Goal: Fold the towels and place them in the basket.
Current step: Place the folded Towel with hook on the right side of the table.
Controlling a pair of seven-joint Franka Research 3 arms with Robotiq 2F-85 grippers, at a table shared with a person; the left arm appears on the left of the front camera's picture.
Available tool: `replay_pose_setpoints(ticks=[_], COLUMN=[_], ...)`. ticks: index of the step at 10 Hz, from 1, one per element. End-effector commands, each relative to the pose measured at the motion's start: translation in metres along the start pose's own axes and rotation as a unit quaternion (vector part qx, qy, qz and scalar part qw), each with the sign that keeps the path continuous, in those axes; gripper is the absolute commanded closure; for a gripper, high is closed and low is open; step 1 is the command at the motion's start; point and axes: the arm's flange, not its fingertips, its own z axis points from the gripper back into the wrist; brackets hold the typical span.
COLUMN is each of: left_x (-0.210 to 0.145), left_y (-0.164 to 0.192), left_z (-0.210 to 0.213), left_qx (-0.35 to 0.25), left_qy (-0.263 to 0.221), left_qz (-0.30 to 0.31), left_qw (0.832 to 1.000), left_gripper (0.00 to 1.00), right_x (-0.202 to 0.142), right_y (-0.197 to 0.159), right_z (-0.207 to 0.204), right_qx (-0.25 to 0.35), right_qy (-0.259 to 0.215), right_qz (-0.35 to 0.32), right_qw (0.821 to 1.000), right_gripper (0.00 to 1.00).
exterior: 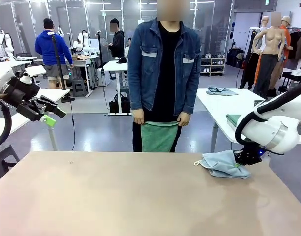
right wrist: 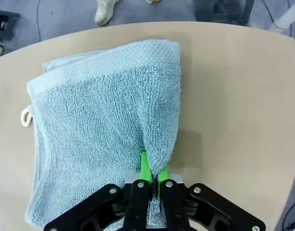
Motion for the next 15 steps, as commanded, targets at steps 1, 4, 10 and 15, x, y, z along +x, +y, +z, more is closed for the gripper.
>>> replay_pose_setpoints(ticks=[1, 4, 10, 15], left_x=[0.000, 0.000, 0.000, 0.000], left_y=[-0.001, -0.001, -0.001, -0.001], left_z=[0.000, 0.000, 0.000, 0.000], left_qx=[0.000, 0.000, 0.000, 0.000], left_qy=[0.000, 0.000, 0.000, 0.000], left_qz=[0.000, 0.000, 0.000, 0.000], left_qw=[1.000, 1.000, 1.000, 1.000], left_gripper=[0.00, 0.00, 0.00, 0.00], right_x=[-0.027, -0.023, -0.021, -0.069], right_y=[-0.053, -0.052, -0.039, 0.036], right_z=[-0.038, -0.028, 0.092, 0.248], right_qx=[-0.028, -0.020, -0.004, 0.030], right_qy=[0.040, 0.033, -0.014, -0.052], right_qz=[0.028, 0.029, 0.009, -0.009], right_qw=[0.998, 0.999, 1.000, 0.998], right_gripper=[0.95, 0.62, 0.15, 0.15])
